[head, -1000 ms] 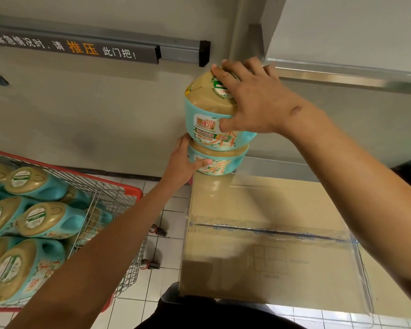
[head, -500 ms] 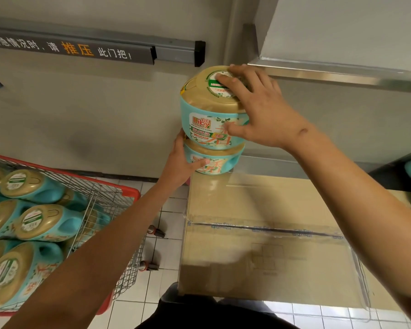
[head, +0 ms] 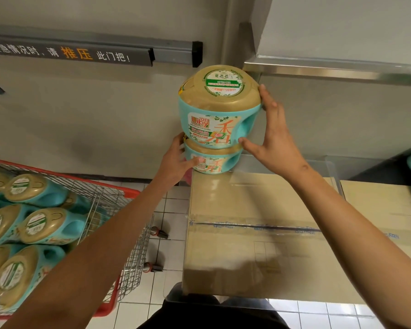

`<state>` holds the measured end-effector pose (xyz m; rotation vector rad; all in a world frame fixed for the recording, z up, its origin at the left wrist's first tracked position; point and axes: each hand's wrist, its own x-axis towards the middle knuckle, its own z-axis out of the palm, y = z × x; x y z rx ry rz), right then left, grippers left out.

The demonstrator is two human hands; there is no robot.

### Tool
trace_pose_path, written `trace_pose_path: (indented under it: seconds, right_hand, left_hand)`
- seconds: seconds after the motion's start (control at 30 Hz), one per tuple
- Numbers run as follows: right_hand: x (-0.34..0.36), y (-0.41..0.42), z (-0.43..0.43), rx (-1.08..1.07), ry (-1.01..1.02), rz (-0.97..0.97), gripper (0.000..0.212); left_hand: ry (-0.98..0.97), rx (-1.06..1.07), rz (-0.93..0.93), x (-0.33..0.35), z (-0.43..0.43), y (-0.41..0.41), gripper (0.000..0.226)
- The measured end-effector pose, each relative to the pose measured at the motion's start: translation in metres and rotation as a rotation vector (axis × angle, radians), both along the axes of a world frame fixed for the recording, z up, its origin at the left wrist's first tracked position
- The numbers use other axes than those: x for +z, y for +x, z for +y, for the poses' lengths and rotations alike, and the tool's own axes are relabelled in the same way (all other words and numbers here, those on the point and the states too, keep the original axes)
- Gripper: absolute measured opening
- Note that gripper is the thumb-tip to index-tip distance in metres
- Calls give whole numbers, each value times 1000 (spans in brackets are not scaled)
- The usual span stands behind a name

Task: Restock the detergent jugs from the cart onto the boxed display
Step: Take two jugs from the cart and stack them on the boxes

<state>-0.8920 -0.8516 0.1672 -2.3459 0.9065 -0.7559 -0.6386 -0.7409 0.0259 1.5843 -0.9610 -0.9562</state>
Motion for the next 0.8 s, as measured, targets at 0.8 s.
trace_pose_path:
  seconds: [0.8]
  right_hand:
    - [-35, -24, -16, -204, 45, -349, 69]
  left_hand:
    - [-2, -16, -62, 1, -13, -51, 87]
